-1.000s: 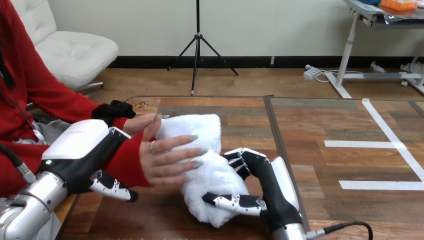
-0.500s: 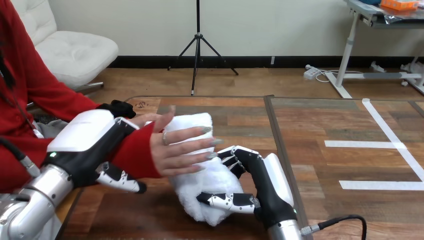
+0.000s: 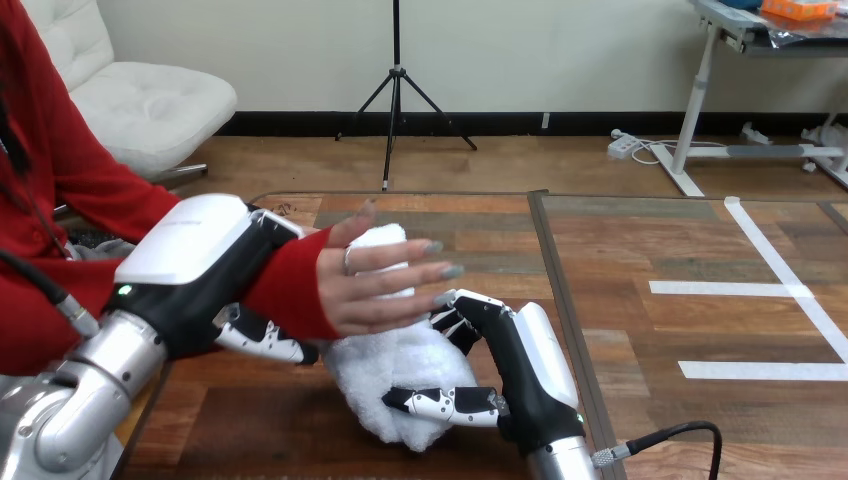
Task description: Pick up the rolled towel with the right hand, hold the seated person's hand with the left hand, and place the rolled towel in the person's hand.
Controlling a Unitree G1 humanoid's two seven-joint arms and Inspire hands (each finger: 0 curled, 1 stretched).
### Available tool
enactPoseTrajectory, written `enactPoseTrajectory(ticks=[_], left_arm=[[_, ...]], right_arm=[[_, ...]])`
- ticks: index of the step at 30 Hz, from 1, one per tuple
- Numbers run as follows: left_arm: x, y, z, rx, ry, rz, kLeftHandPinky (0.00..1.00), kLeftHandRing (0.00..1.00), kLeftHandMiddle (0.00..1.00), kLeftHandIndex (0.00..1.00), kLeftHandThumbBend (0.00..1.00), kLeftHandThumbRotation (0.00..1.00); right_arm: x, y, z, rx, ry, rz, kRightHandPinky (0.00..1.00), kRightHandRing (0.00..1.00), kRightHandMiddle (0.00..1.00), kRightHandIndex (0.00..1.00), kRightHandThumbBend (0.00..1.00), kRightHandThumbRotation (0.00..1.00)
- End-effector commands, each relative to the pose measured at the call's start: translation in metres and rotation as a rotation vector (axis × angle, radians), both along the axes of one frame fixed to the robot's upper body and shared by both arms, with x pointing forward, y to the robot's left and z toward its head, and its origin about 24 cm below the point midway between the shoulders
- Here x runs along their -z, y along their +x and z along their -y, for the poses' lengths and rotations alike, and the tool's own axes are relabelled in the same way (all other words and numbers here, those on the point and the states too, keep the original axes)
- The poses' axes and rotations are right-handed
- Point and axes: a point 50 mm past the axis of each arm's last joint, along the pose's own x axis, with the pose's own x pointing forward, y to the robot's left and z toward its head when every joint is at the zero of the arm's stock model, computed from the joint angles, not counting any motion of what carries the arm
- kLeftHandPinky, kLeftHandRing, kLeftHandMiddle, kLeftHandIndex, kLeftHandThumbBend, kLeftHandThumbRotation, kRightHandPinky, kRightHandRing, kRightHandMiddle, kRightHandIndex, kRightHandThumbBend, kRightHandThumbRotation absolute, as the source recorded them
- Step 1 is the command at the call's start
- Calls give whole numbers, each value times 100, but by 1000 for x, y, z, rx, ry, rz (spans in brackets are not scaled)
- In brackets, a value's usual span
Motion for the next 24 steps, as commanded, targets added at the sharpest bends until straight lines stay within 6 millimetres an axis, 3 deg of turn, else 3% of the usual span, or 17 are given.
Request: enactPoseTrajectory(ticks=[1, 24], left_arm=[[-39, 7, 25, 120, -50, 174, 26, 30, 35, 37, 92, 0], [-35, 5, 24, 118, -58, 158, 26, 31, 35, 37, 92, 0]], right_arm=[[-27, 21, -7, -25, 33, 132, 36, 42, 50, 52, 77, 7], [-31, 16, -10, -39, 92, 188, 36, 42, 51, 53, 76, 11]])
